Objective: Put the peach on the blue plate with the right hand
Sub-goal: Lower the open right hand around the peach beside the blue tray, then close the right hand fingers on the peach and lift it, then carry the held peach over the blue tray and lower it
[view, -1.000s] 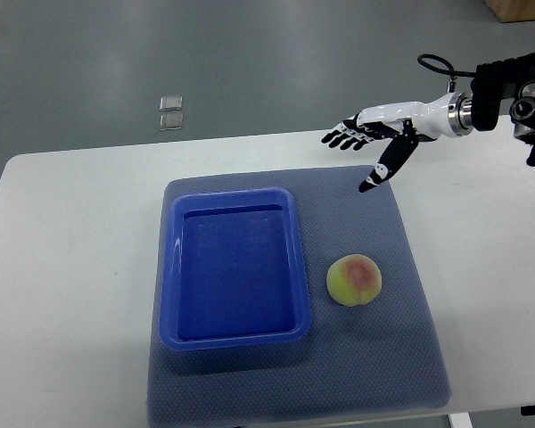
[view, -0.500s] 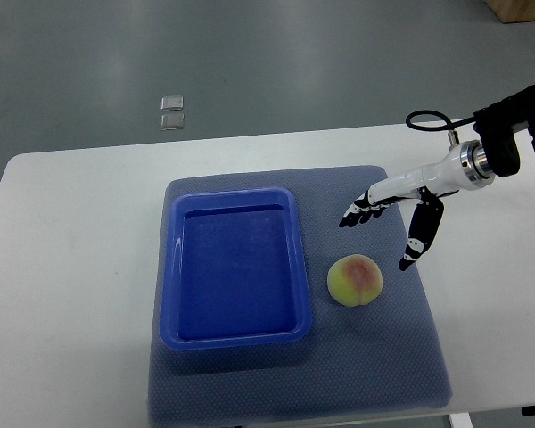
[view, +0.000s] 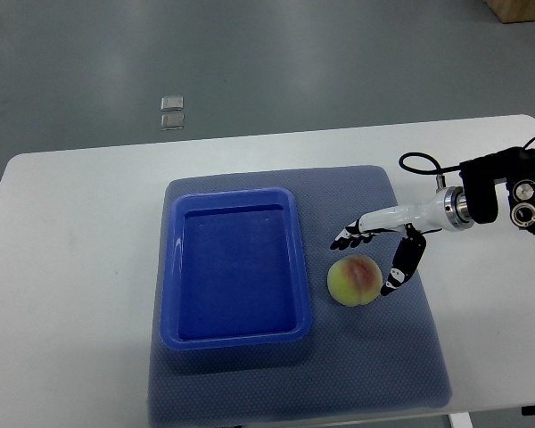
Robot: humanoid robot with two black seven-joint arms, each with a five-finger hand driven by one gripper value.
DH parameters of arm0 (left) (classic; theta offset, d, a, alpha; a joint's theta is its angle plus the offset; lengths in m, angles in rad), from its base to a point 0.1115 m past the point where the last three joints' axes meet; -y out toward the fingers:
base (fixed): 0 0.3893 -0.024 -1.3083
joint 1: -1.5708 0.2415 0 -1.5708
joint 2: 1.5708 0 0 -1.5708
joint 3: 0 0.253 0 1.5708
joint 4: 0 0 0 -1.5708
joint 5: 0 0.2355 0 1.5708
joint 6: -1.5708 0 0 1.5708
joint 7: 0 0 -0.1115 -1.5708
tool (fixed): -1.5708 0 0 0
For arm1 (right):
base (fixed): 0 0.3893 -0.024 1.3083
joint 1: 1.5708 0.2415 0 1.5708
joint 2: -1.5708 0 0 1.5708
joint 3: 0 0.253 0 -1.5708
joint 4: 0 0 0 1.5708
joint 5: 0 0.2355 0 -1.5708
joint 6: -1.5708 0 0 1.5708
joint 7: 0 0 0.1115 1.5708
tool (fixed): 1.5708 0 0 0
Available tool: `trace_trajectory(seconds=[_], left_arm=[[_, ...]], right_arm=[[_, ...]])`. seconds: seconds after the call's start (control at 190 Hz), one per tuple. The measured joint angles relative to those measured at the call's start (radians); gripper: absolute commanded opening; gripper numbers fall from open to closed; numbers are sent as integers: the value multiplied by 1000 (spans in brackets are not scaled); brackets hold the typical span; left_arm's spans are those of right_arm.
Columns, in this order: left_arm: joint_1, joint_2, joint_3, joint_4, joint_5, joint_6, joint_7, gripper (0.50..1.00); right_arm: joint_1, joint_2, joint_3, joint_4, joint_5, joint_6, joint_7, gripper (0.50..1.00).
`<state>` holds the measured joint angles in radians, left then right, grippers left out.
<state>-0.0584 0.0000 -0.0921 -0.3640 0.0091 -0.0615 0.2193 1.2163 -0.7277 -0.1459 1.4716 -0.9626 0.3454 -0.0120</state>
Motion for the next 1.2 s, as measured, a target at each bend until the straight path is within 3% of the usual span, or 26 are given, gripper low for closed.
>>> trace_trajectory(seconds=[0.189,0.216,0.316,0.321,0.537,0.542,0.579,0.6,0.611,0.663,0.668,0.689,0.953,1.2], left_arm=[[0,0,0,0,0,0,0,1000],[0,0,0,0,0,0,0,1000],[0,0,0,0,0,0,0,1000],[0,0,0,0,0,0,0,1000],[0,0,0,0,0,0,0,1000],[0,0,0,0,0,1,0,1000],[0,0,0,0,0,1,0,1000],[0,0,0,0,0,1,0,1000],[0,0,0,0,0,1,0,1000],[0,0,0,0,0,1,0,1000],[0,0,0,0,0,2,0,1000],[0,0,0,1,0,1,0,1000],[0,0,0,1,0,1,0,1000],[1,0,0,2,0,1,0,1000]], right_arm=[[-86,19,39,-10,-11,-60,15,905],[-94,22,42,-13,-14,-70,16,868],[-126,35,46,-24,-31,-104,24,854],[-127,36,46,-24,-32,-105,25,828],[-168,61,48,-49,-65,-155,35,807],[-168,62,48,-50,-66,-156,35,760],[-172,65,48,-54,-70,-161,36,693],[-175,67,48,-57,-73,-164,38,621],[-176,68,48,-58,-74,-166,38,601],[-180,69,48,-60,-78,-170,41,601],[-180,69,48,-60,-78,-171,41,522],[-180,69,48,-61,-79,-171,41,501],[-78,3,74,-38,-69,-116,47,500],[159,-190,153,16,-22,103,45,500]])
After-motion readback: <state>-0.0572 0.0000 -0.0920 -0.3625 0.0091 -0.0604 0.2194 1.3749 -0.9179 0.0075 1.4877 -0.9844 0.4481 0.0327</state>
